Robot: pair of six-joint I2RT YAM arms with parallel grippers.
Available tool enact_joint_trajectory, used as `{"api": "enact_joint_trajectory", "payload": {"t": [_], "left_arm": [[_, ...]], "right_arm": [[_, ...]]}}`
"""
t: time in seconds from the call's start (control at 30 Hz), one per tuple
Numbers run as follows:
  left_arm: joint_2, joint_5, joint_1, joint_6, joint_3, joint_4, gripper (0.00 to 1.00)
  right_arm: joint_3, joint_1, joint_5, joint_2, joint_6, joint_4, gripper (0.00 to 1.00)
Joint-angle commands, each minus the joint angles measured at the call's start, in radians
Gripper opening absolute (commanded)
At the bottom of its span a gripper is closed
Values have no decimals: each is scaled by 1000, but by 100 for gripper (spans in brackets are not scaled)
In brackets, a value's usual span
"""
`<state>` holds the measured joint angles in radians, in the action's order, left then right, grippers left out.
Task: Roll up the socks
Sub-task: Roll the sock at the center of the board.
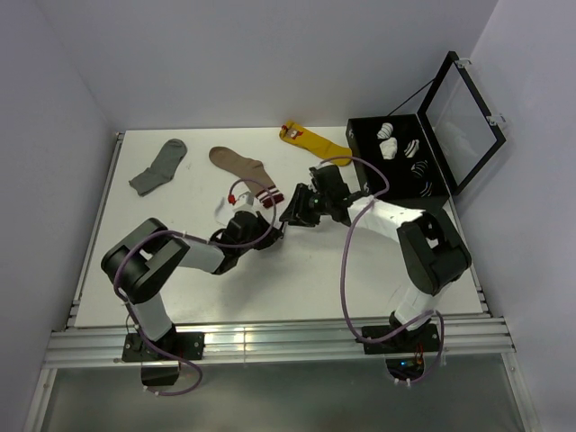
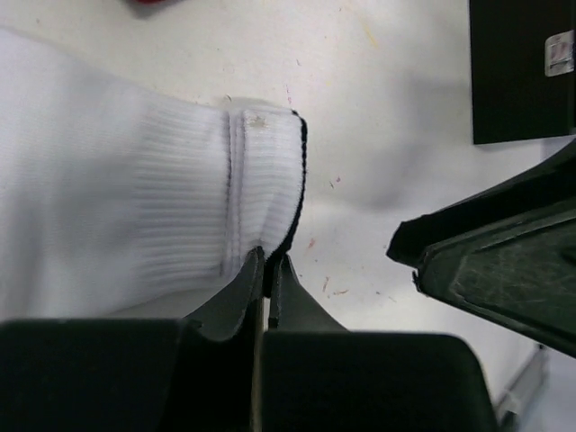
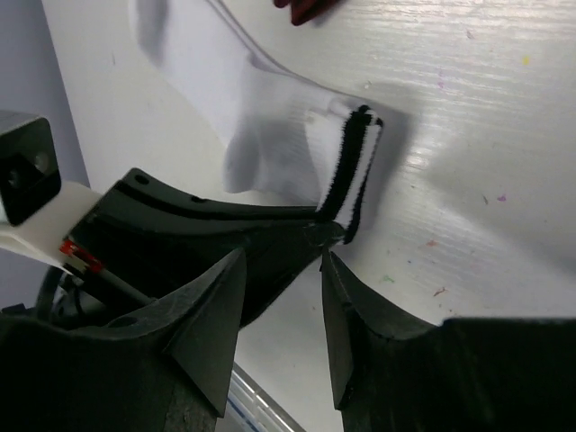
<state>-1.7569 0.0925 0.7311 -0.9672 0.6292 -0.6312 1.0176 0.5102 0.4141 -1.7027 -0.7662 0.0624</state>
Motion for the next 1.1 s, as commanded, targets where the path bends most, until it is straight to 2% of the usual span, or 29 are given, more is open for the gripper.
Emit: {"api": "enact_joint_trajectory", "payload": {"t": [0.0, 0.17, 0.3, 0.53, 1.07], "left_arm": [[-21, -137, -39, -94, -43, -8, 0], [-18, -189, -81, -175, -92, -64, 0], [-42, -241, -117, -244, -147, -168, 0], [-115, -324, -176, -360, -217, -346, 0], [-161, -384, -190, -364, -174, -318, 0]], "right_arm": [[-53, -25, 28, 15, -28, -130, 47], [-83, -33, 37, -43, -42, -254, 47], [-85, -38, 63, -107, -53, -350, 47], [-80, -39, 114, -198, -65, -420, 46], [-94, -32, 199, -310, -85, -533, 45]]}}
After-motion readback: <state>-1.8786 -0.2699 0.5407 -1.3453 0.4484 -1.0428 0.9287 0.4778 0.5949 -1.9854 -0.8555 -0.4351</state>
